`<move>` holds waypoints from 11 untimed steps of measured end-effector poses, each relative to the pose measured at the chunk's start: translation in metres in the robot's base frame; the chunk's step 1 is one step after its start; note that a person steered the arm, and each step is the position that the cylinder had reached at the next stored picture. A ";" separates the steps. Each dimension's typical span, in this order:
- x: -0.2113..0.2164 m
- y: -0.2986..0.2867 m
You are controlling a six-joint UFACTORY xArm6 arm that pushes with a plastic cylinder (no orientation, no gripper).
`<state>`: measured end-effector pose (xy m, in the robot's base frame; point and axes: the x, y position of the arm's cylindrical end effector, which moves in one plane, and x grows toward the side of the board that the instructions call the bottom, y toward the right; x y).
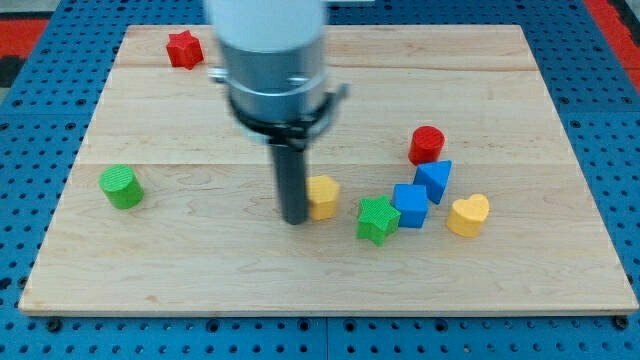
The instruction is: Move the green circle to the left of the yellow hexagon
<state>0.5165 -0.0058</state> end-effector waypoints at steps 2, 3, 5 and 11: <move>0.026 -0.024; 0.066 -0.100; 0.060 -0.296; -0.051 -0.019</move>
